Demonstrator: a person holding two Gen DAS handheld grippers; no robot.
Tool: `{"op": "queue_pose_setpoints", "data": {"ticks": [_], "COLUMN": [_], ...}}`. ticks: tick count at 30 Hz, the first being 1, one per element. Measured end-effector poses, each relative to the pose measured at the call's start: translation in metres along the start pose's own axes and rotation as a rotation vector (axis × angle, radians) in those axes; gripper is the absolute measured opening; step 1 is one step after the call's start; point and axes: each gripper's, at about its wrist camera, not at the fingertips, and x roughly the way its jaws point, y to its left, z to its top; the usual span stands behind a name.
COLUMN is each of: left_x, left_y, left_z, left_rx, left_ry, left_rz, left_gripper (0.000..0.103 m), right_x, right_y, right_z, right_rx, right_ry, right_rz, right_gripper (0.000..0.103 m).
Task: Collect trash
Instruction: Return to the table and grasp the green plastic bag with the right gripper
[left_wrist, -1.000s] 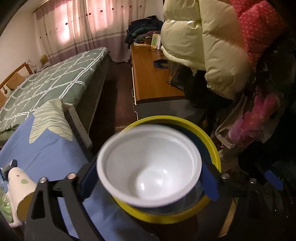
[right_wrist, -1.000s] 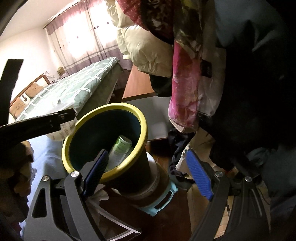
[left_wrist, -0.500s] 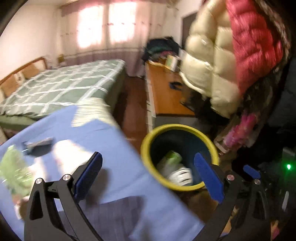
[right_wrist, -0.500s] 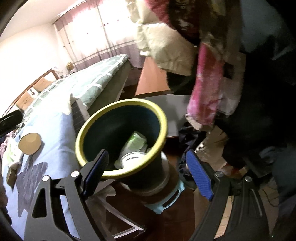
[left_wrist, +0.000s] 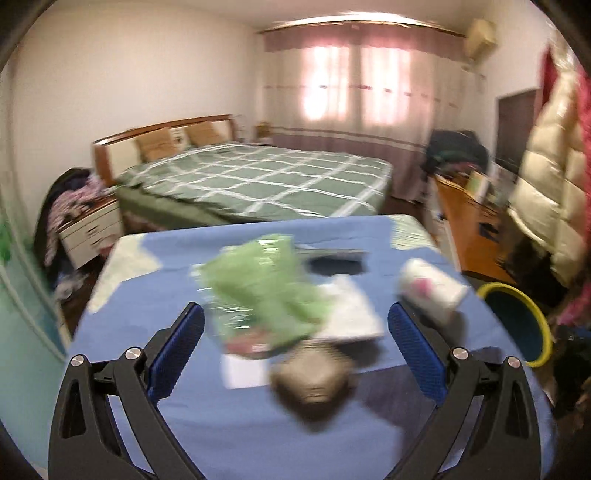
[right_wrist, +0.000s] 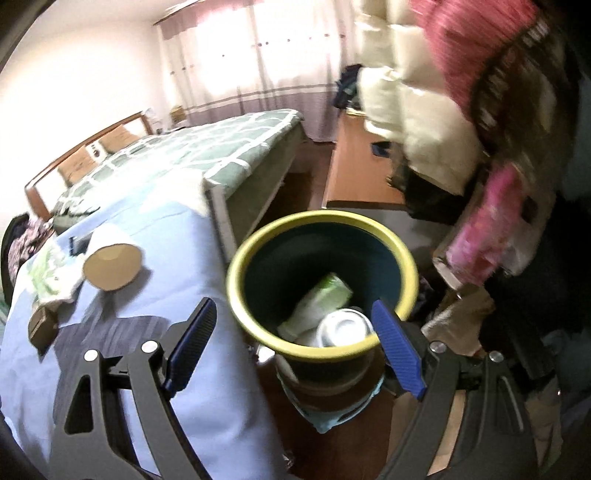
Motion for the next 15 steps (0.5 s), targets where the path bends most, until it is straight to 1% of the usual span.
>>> {"op": "queue_pose_setpoints", "data": {"ticks": [2, 4, 7, 9, 12, 13, 15], "left_x": [0.001, 0.002, 0.005, 0.004, 0.002, 0.001, -0.003], "left_y": [0.029, 0.05, 0.086, 0.101, 0.123, 0.13, 0.133], "left_z": [-0.005, -0.01, -0.019, -0.023, -0.03, -0.031, -0.032], "left_rx": [-0.028, -0.049, -0.093, -0.118, -0.164, -0.184, -0.212], "left_ry": [-0.02, -0.027, -0.033, -0.038, -0.05, -0.046, -0.046], "left_rz": [0.06, 0.101, 0.178, 0.209, 0.267, 0.285, 0.309], "left_gripper": [0.098, 0.098, 0.098, 0.098, 0.098, 0.098, 0.098], "right_x": [-0.001, -0.002, -0.002, 0.0, 0.006, 0.007, 0.008], "right_y": [0.022, 0.041, 0.081, 0.105, 0.142, 0.152, 0.178], "right_z": [0.004, 0.006, 0.012, 0.013, 0.015, 0.015, 0.015], "right_rx": [-0.034, -0.062, -0.12, -0.156, -0.203, -0.217, -0.253], "right_ry": [-0.006, -0.009, -0.007, -0.005, 0.02, 0.023, 0.026], "right_rz": [0.026, 0.054, 0.125, 0.154, 0.231, 0.241, 0.267], "right_gripper": [0.081, 0.081, 0.081, 0.082, 0.082, 0.081, 0.081]}}
